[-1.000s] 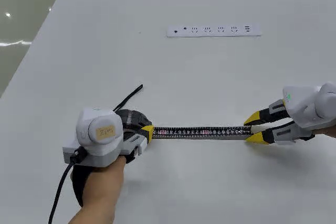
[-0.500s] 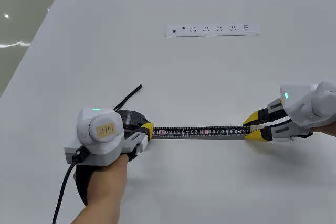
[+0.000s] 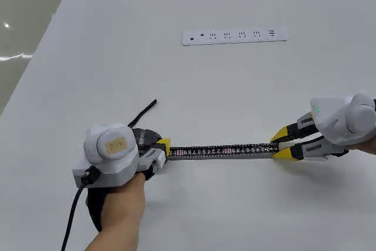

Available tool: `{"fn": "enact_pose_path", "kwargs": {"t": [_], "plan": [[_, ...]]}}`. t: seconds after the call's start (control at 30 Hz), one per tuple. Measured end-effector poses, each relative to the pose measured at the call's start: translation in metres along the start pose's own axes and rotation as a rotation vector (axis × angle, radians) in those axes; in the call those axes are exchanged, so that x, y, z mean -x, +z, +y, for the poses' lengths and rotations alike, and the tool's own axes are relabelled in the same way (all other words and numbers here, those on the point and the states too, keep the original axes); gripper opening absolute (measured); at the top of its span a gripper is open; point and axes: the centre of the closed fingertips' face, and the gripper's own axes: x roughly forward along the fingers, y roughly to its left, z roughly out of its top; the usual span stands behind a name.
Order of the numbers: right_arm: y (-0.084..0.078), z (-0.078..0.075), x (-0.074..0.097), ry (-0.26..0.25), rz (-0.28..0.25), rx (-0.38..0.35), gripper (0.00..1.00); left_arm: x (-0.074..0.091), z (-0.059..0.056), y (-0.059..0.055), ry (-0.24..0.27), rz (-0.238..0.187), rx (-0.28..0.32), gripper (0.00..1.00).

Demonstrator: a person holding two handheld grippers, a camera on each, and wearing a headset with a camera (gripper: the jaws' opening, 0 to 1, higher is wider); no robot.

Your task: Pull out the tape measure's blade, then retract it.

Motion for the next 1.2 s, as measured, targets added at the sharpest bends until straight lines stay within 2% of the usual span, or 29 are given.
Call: {"fn": "enact_pose_path", "kwargs": {"t": [0.2, 0.33, 0.43, 0.5, 0.77, 0.97, 1.2], "plan": [[0.0003, 0.0002, 0.0003, 0.001, -0.003, 0.001, 0.15, -0.0028, -0.0051, 0.0001, -0.014, 0.012, 0.002, 0.62], [0.0002, 0.0005, 0.0003, 0.003, 0.001, 0.006, 0.15, -0.0027, -0.0025, 0.0002, -0.009, 0.012, -0.001, 0.62], [0.0001, 0.0004, 0.0004, 0.002, 0.001, 0.007, 0.15, 0.0003, 0.002, 0.0046, -0.011, -0.015, 0.02, 0.61], [0.0002, 0.0004, 0.0005, 0.001, 0.001, 0.008, 0.15, 0.0013, 0.0006, 0.0071, -0.013, -0.016, 0.014, 0.6], [0.0004, 0.0008, 0.0005, 0.002, 0.001, 0.009, 0.15, -0.0018, -0.0031, 0.0058, -0.008, 0.003, -0.013, 0.6], [0.0002, 0.0005, 0.0011, 0.0, -0.001, 0.007, 0.15, -0.0012, -0.0016, 0.0042, 0.004, 0.026, -0.015, 0.59], [-0.0004, -0.0013, 0.0013, -0.008, 0.002, 0.015, 0.14, 0.0008, -0.0007, 0.0032, 0.019, 0.031, -0.021, 0.58]]}}
